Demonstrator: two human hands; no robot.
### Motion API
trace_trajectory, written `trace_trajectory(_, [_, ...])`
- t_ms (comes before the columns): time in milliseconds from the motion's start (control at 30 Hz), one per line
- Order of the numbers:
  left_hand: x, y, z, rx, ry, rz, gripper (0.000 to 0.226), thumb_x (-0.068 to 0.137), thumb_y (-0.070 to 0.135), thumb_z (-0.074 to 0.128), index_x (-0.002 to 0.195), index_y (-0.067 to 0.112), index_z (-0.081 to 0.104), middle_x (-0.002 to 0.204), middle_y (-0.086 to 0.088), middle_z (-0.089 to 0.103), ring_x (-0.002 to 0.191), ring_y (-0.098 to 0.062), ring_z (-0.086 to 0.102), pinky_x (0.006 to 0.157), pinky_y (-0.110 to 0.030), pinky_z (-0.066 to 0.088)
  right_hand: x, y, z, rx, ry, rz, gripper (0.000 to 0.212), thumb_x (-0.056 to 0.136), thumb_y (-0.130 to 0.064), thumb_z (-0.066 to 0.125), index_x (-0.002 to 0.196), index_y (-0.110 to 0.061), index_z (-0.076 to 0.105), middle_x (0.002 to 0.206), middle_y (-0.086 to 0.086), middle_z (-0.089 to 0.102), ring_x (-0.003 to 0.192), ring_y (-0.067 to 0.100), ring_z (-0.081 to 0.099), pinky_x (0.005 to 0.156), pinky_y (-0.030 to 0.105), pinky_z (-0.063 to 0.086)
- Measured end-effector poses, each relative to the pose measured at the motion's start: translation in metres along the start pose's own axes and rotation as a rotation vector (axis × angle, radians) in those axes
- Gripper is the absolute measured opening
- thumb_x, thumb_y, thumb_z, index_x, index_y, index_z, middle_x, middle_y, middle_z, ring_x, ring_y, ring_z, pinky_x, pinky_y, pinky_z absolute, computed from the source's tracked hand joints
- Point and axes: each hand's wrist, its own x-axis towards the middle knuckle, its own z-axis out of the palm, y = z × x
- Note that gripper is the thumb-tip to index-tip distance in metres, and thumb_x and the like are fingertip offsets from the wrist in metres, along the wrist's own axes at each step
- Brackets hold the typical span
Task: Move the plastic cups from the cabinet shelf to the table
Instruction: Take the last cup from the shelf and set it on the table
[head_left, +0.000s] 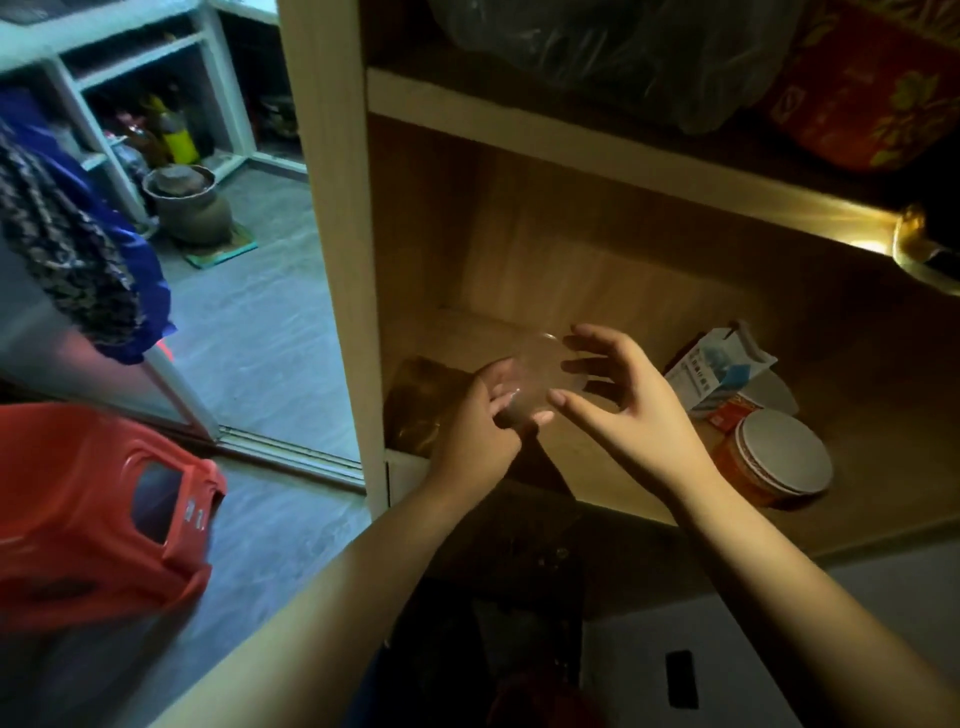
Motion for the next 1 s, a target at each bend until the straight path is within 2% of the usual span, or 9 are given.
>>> trace_trajectory(100, [-0.027,0.002,-0.014,0.015,0.092,0.029,0.058,0.076,0.020,0.074,0.125,0.038,0.048,0.134,0.014,0.052,0.121,-0.001,0.044,0.086,-0.014,0.039,-0.014,-0.010,0.008,0.040,-0.069,-0.057,0.062,0.075,-0.051,0.065,0.130,-0.035,0.042,0.128,-0.018,0.051,0.112,-0.006,0.053,0.089,0.013,0.048])
trace_trajectory(200, [-0.056,0.010,-0.034,0.025,0.212,0.063,0.054,0.074,0.024,0.076,0.115,0.047,0.050,0.124,0.018,0.058,0.116,-0.002,0.052,0.093,-0.023,0.045,-0.022,-0.022,0.024,0.086,-0.138,-0.130,0.063,0.075,-0.050,0.064,0.130,-0.026,0.045,0.130,-0.009,0.053,0.114,0.002,0.055,0.092,0.024,0.050])
trace_trajectory(300, [-0.084,0.017,-0.065,-0.057,0.292,0.132,0.046,0.071,0.019,0.076,0.107,0.039,0.057,0.110,0.013,0.066,0.105,-0.005,0.062,0.091,-0.032,0.051,-0.019,-0.040,0.049,0.159,-0.232,-0.205,0.062,0.077,-0.047,0.065,0.129,-0.019,0.049,0.126,-0.001,0.056,0.112,0.010,0.058,0.092,0.035,0.052])
trace_trajectory(400, [-0.111,0.021,-0.104,-0.071,0.408,0.216,0.045,0.072,0.014,0.075,0.108,0.032,0.056,0.112,0.005,0.065,0.106,-0.006,0.061,0.089,-0.021,0.047,-0.011,-0.065,0.082,0.236,-0.312,-0.241,0.053,0.080,-0.035,0.070,0.128,-0.025,0.049,0.118,-0.002,0.060,0.106,0.008,0.061,0.091,0.032,0.052])
trace_trajectory(533, [-0.156,0.021,-0.164,-0.045,0.572,0.233,0.049,0.072,0.017,0.074,0.116,0.025,0.053,0.121,-0.001,0.060,0.115,-0.009,0.057,0.097,-0.026,0.044,-0.012,-0.114,0.138,0.383,-0.390,-0.277,0.048,0.080,-0.028,0.067,0.123,-0.019,0.049,0.119,0.007,0.059,0.109,0.018,0.060,0.094,0.040,0.050])
trace_trajectory(667, [-0.210,0.021,-0.233,-0.083,0.731,0.244,0.050,0.072,0.016,0.073,0.116,0.026,0.053,0.121,0.000,0.062,0.115,-0.013,0.058,0.097,-0.031,0.045,-0.023,-0.166,0.195,0.394,-0.493,-0.413,0.037,0.086,-0.017,0.061,0.122,-0.014,0.052,0.119,0.005,0.060,0.109,0.016,0.060,0.092,0.039,0.050])
trace_trajectory(767, [-0.255,0.019,-0.284,-0.119,0.825,0.261,0.052,0.071,0.014,0.073,0.119,0.022,0.052,0.122,-0.003,0.062,0.114,-0.013,0.058,0.090,-0.023,0.047,-0.035,-0.213,0.244,0.410,-0.558,-0.497,0.035,0.088,-0.005,0.061,0.118,-0.021,0.053,0.119,0.005,0.060,0.107,0.016,0.061,0.092,0.037,0.050])
trace_trajectory(900, [-0.315,0.014,-0.352,-0.113,0.927,0.278,0.050,0.072,0.009,0.071,0.118,0.016,0.052,0.109,0.011,0.067,0.106,-0.006,0.062,0.083,-0.015,0.046,-0.059,-0.283,0.319,0.437,-0.659,-0.638,0.036,0.086,-0.013,0.058,0.118,-0.030,0.053,0.116,0.002,0.061,0.106,0.014,0.061,0.089,0.025,0.048])
trace_trajectory(1000, [-0.361,0.012,-0.406,-0.071,1.001,0.292,0.057,0.071,0.017,0.078,0.120,0.008,0.050,0.108,0.021,0.066,0.107,0.004,0.059,0.083,-0.010,0.044,-0.079,-0.332,0.382,0.449,-0.719,-0.691,0.037,0.086,-0.014,0.057,0.122,-0.024,0.055,0.115,0.001,0.061,0.106,0.017,0.061,0.087,0.030,0.050])
